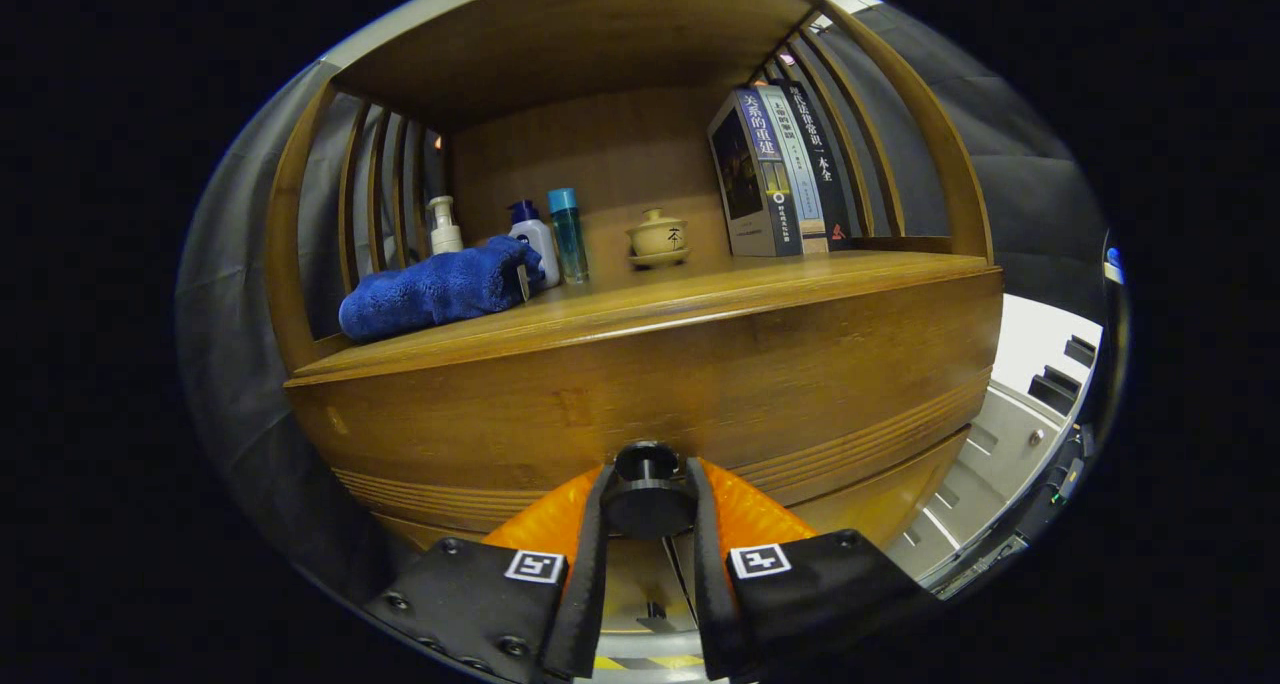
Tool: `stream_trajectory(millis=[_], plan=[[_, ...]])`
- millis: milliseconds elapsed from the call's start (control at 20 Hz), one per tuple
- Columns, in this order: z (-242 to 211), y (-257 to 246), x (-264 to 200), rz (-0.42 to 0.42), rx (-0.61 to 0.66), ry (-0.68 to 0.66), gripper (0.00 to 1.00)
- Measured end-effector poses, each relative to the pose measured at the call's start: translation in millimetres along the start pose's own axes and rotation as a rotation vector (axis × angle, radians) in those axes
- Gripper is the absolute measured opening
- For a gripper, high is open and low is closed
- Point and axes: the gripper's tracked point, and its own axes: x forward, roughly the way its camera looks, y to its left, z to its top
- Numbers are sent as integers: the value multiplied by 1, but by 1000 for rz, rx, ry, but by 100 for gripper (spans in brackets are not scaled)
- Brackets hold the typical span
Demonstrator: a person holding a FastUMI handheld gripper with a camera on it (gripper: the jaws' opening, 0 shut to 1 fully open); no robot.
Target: Pull open the drawer, take out the items inside it, and place them on the countertop above the cabinet.
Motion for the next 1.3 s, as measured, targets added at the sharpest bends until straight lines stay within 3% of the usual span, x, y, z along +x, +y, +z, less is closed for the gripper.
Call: stream_trajectory(millis=[400, 550, 1300], plan=[[-5, 0, -1, 8, 105, 37, 47], [-4, 0, -1, 0, 138, 23, 39], [-22, -1, -51, -58, -56, 35, 39]])
